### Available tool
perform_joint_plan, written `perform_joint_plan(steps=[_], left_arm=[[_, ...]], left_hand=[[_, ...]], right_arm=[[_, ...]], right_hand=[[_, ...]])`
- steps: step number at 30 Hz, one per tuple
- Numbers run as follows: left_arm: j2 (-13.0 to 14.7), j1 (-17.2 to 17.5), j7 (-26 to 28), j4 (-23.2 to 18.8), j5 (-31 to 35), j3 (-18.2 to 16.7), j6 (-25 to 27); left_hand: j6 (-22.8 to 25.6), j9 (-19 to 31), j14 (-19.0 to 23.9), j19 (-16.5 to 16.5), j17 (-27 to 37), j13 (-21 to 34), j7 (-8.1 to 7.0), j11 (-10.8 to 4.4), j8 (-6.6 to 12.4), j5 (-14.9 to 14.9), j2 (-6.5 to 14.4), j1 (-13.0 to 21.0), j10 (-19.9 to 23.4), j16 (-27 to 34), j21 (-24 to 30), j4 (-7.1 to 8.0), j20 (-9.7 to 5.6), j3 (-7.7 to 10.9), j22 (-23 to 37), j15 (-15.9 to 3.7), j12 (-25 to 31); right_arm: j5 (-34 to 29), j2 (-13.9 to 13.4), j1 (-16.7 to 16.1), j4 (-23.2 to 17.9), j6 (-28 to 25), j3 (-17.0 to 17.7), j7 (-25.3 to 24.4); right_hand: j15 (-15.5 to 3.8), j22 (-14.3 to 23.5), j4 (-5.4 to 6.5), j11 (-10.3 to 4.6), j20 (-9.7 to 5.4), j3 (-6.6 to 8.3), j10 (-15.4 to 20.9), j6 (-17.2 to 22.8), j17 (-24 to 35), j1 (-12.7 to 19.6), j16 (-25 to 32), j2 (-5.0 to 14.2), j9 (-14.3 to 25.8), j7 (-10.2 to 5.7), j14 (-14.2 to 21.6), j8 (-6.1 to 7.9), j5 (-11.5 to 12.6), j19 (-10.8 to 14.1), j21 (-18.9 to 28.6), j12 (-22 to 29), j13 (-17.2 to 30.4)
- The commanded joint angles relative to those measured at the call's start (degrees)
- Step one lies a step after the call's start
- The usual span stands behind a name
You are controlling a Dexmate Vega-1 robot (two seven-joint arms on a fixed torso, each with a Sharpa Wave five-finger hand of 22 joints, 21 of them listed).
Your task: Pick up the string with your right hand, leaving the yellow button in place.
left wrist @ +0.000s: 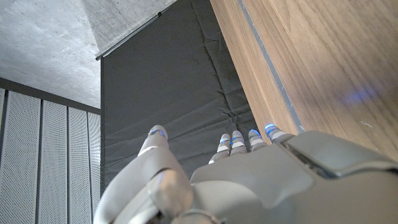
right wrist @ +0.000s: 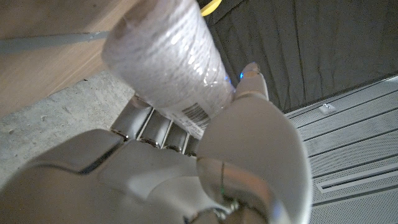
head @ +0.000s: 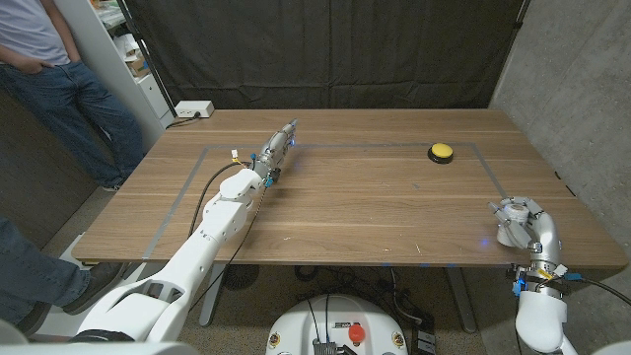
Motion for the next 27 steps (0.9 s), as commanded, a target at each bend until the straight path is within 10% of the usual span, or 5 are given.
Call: perform_joint_plan(steps=[1, 27], left_arm=[[0.2, -0.1, -0.4, -0.1, -0.2, -0.1, -0.4], [1.1, 0.8, -1.5, -0.7, -0.9, -1.3, -0.4]], left_hand=[[0.0, 0.2, -1.9, -4.0, 0.3, 0.1, 0.27, 0.0, -0.03, -0.3, 0.4, 0.0, -0.6, 0.1, 0.0, -0.27, 0.07, -0.03, 0.2, 0.34, 0.1], [0.2, 0.2, -1.9, -4.0, 0.3, 0.1, 0.48, 0.03, 0.02, -0.3, 0.5, 0.0, -0.5, 0.2, 0.0, -0.4, 0.1, -0.04, 0.2, 0.34, 0.1]], right_arm=[[-0.1, 0.6, -0.2, -2.2, 0.6, 0.6, 0.9], [-2.2, 3.0, 1.1, -8.4, -0.8, 1.0, 2.0]], right_hand=[[-5.32, 0.1, 0.07, -0.49, -1.1, -0.05, 0.6, -0.2, 0.3, 4.9, 0.3, 5.63, 0.1, 0.15, 0.4, -0.2, -0.3, -0.3, 0.4, 0.4, 0.2], [-5.37, 0.3, -0.04, -1.05, -1.06, -0.15, 1.0, -0.1, 1.2, 5.7, 1.7, 6.05, -1.4, 0.2, 0.3, -0.9, -1.4, -0.7, 2.2, 1.3, 0.9]])
